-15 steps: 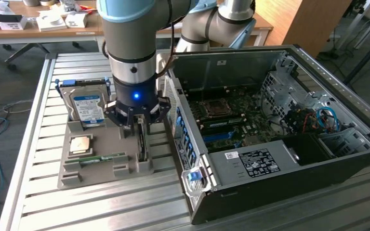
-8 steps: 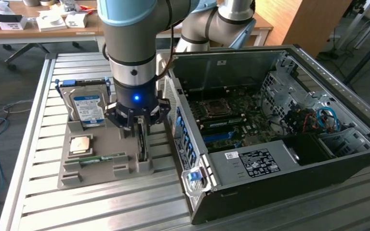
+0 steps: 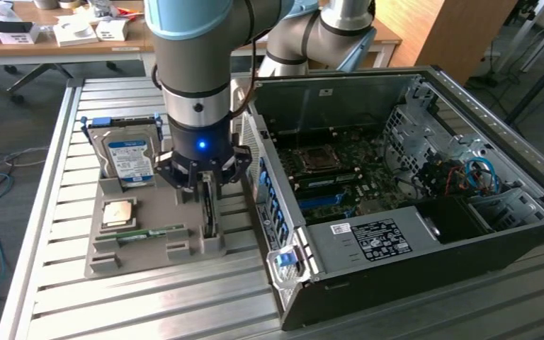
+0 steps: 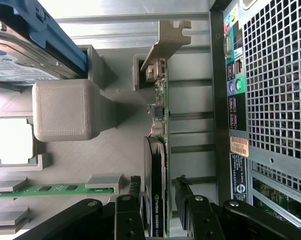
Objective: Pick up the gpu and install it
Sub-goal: 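Pick up the gpu and move the gpu toward the slot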
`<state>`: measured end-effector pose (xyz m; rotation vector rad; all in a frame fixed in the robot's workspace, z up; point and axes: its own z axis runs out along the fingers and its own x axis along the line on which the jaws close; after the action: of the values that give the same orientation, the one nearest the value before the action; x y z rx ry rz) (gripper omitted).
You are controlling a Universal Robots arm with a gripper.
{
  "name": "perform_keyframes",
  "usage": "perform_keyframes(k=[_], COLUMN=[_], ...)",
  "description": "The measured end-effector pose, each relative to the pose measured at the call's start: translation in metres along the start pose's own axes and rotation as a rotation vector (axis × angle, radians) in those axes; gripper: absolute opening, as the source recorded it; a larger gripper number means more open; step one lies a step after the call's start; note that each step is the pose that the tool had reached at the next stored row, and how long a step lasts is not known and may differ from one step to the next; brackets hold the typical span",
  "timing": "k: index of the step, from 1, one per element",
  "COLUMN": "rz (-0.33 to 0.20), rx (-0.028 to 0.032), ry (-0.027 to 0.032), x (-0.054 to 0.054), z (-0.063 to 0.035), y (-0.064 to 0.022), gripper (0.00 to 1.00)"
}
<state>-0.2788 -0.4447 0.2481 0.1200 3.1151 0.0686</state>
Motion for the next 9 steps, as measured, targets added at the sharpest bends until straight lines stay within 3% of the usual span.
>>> perform_keyframes(k=[9], rz=[0.000], rx=[0.0001], ry=[0.0001], x=[0.0002], z=[0.0093], y=[-0.0012], gripper=[0.42])
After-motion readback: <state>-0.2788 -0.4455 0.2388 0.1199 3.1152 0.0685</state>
